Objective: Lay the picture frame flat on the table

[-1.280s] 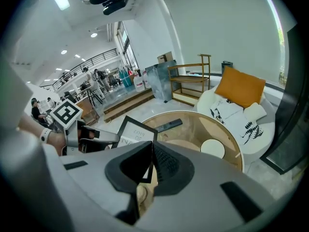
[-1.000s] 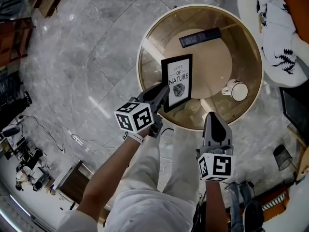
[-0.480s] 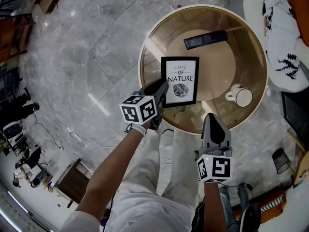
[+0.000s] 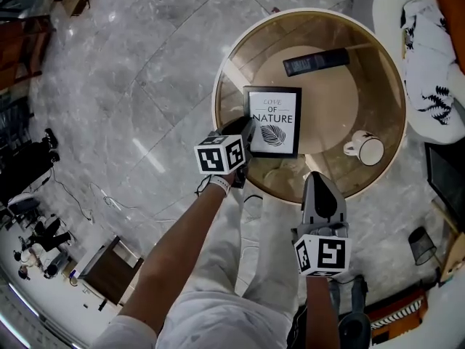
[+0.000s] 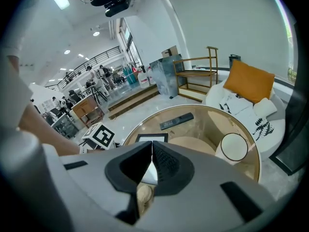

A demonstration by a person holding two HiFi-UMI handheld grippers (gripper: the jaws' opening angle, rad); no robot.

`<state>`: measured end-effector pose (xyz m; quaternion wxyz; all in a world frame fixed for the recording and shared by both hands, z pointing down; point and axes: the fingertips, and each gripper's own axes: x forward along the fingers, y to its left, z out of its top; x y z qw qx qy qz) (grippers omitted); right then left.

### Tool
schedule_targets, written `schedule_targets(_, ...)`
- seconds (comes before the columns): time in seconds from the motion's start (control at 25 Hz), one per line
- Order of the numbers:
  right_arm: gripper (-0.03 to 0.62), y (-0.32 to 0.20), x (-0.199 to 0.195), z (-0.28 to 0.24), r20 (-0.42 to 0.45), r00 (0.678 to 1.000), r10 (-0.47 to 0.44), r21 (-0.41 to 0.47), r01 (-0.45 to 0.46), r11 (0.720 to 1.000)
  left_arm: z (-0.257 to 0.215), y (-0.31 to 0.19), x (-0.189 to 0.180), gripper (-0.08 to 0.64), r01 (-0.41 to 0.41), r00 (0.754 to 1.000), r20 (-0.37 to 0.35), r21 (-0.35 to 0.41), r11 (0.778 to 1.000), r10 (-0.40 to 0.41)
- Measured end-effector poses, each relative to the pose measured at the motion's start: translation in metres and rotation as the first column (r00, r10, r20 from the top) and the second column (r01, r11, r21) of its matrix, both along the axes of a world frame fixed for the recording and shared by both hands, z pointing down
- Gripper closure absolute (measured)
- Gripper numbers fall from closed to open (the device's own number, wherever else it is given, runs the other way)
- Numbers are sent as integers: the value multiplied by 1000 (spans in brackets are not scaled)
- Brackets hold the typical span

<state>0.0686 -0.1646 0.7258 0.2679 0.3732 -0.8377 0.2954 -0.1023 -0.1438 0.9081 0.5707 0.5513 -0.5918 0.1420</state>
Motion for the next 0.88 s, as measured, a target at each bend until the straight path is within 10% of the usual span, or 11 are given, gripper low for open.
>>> schedule_targets(0.24,588,2,-5,-5,7,1000,-1,1,1,1000,0,-1,1,463,-56,991,115,-61,997,63)
schedule_targets(0.88,588,-6,9,-59,-27,1000,-3,79,5,997,-69,21,-2,513,-58,992,111,-67,996,65)
